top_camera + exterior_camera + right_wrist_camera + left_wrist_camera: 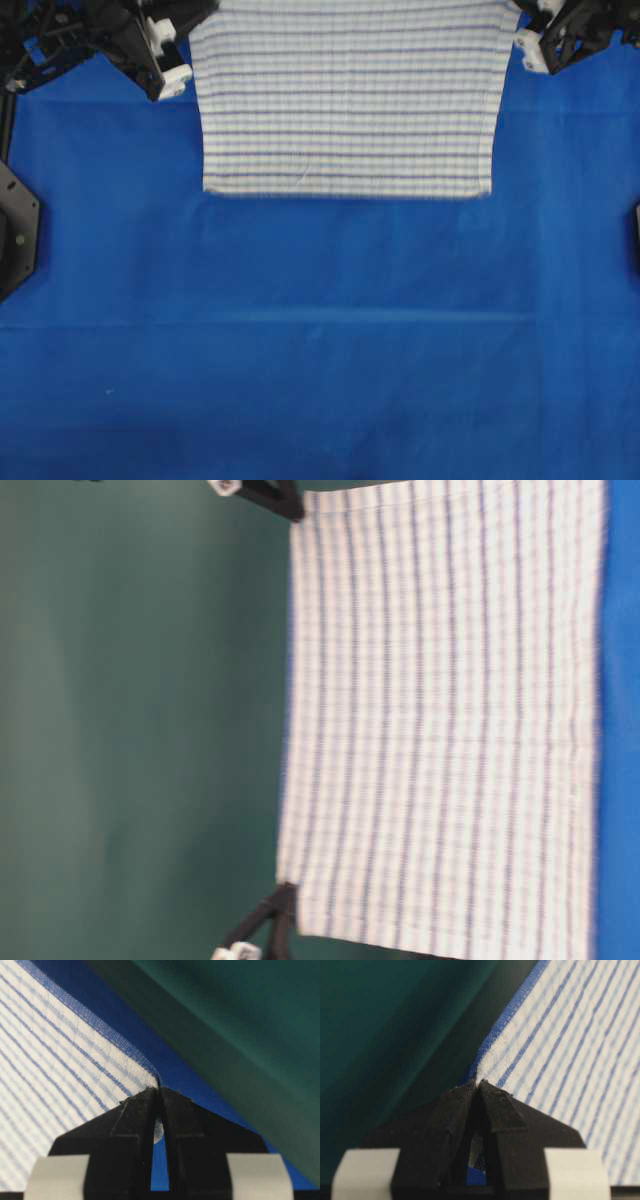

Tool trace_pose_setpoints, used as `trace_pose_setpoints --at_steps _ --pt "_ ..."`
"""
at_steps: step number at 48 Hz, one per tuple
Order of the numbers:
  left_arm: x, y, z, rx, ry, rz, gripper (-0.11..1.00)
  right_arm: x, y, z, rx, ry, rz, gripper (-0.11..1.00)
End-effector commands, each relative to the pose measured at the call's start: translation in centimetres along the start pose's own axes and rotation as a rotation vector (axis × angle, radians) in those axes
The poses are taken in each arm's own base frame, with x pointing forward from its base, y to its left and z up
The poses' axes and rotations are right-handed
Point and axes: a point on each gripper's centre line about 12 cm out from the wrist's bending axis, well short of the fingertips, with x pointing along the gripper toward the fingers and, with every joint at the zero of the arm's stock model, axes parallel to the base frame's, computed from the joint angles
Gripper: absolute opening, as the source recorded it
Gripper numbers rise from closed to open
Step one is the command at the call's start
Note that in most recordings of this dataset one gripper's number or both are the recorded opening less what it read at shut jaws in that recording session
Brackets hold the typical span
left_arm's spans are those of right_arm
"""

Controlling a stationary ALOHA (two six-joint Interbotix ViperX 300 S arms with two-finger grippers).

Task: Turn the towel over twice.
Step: 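Lift the far edge with both grippers, raising the towel upward, then swing the held edge over toward the near side and lay it flat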

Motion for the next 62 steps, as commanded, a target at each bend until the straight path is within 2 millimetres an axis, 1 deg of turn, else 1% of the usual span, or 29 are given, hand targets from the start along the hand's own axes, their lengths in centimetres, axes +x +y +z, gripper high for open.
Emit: trace_pose_setpoints --at_steps 1,9,17,22,27,37,41,45,49,53,57,58,62 --pt "-0.6 0.8 2.7 -0.004 -0.065 0.02 0.02 -1.6 -0.5 2.7 0.004 -0.082 -0.016 0.06" --pt "-2.0 1.3 5.1 -0.006 -0.119 0.031 0.02 -3.2 -0.6 4.5 -0.002 -0.146 -0.022 0.05" --pt "-3.6 1.6 6.8 -0.005 -0.169 0.039 0.02 -4.2 -0.5 5.5 -0.015 -0.173 -0.028 0.06" --pt "-4.0 1.6 7.0 -0.005 -0.18 0.041 0.02 -4.6 -0.5 5.9 -0.024 -0.177 -0.036 0.05" --pt "-4.0 1.6 6.8 -0.005 -0.169 0.038 0.02 -4.8 -0.3 6.1 -0.027 -0.173 -0.038 0.06" --pt "-3.8 1.2 6.5 -0.004 -0.156 0.024 0.02 -4.8 0.6 5.6 -0.035 -0.148 -0.021 0.05" --pt "-3.8 0.7 6.0 -0.004 -0.145 0.009 0.02 -4.9 1.3 5.1 -0.035 -0.11 -0.016 0.06" --pt "-3.8 -0.3 5.1 0.001 -0.123 -0.022 0.02 -5.1 2.9 4.0 -0.048 -0.049 0.011 0.06" --pt "-3.9 -1.7 3.9 -0.013 -0.093 -0.068 0.02 -5.3 4.8 2.7 -0.053 0.015 0.054 0.05" --pt "-4.1 -3.6 2.2 -0.027 -0.037 -0.133 0.02 -5.2 7.0 0.6 -0.048 0.087 0.112 0.05" --pt "-4.4 -5.5 0.3 -0.009 0.03 -0.197 0.02 -4.9 8.7 -1.6 -0.038 0.148 0.153 0.06" --pt "-4.5 -5.9 -0.2 -0.004 0.049 -0.213 0.02 -4.7 9.3 -2.5 -0.033 0.177 0.162 0.05" --pt "-5.0 -7.8 -1.9 0.012 0.117 -0.279 0.02 -4.3 10.7 -4.9 -0.024 0.246 0.177 0.05"
